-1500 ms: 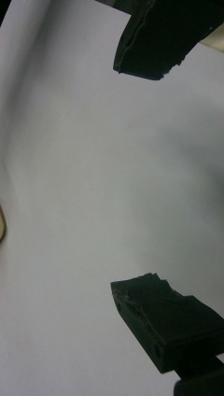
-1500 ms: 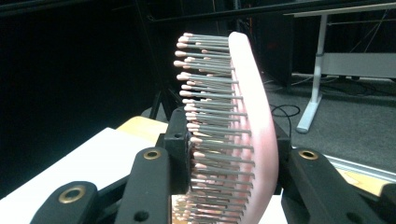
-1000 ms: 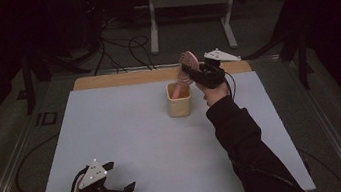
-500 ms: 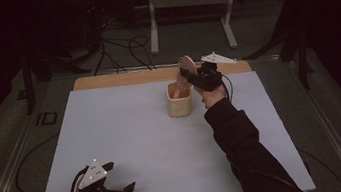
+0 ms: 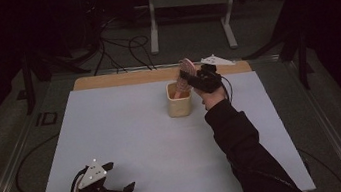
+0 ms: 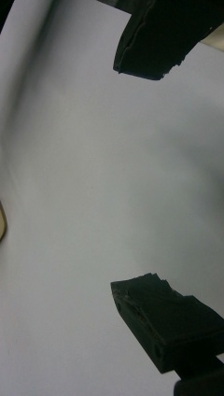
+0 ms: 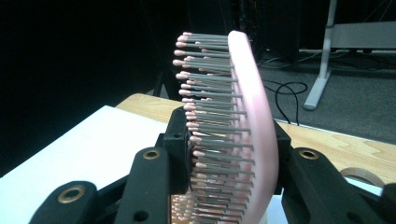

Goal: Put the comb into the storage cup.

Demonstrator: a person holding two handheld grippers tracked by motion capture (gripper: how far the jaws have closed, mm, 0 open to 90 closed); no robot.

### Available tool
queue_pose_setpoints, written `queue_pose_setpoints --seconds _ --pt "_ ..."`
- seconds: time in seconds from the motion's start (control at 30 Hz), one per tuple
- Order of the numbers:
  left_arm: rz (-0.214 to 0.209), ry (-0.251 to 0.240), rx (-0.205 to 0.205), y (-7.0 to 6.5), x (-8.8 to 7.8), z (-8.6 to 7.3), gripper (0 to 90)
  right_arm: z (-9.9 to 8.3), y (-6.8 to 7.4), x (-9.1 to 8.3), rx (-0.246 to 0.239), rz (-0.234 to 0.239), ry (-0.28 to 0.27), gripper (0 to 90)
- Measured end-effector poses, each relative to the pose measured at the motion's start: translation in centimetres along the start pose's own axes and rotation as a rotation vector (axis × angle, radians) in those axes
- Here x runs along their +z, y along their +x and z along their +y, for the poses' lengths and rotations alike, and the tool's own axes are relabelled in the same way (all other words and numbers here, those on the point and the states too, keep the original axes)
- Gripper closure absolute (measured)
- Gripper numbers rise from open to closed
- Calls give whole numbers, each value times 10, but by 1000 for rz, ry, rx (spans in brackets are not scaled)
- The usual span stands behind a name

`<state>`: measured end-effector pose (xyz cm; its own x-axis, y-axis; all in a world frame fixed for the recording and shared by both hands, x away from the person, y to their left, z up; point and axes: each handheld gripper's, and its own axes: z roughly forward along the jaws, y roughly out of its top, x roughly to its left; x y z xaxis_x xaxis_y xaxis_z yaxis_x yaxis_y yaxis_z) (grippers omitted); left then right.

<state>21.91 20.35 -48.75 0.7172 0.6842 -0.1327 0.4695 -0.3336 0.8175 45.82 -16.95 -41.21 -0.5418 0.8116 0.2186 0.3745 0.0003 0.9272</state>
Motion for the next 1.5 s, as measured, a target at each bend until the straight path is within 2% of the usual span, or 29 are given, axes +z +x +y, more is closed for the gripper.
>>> queue_pose_setpoints --seconds 0.5,0.8,0.97,1.07,1.27,1.37,1.5 --pt "-2 -1 -6 1 0 0 4 -1 -10 -2 23 -21 15 625" --pt "0 3 -1 1 0 0 4 -5 -24 -7 51 -40 23 604" --pt "0 5 1 0 0 0 4 -4 -23 -8 46 -38 30 596" --pt "1 0 -5 1 0 0 4 -2 -23 -8 40 -28 29 482" --pt "5 2 -4 1 0 -1 4 2 -24 -13 47 -11 25 360" --pt "5 6 1 1 0 0 4 2 -24 -13 59 -1 49 262" --pt "7 5 -1 0 0 0 4 1 -22 -13 45 -33 82 136"
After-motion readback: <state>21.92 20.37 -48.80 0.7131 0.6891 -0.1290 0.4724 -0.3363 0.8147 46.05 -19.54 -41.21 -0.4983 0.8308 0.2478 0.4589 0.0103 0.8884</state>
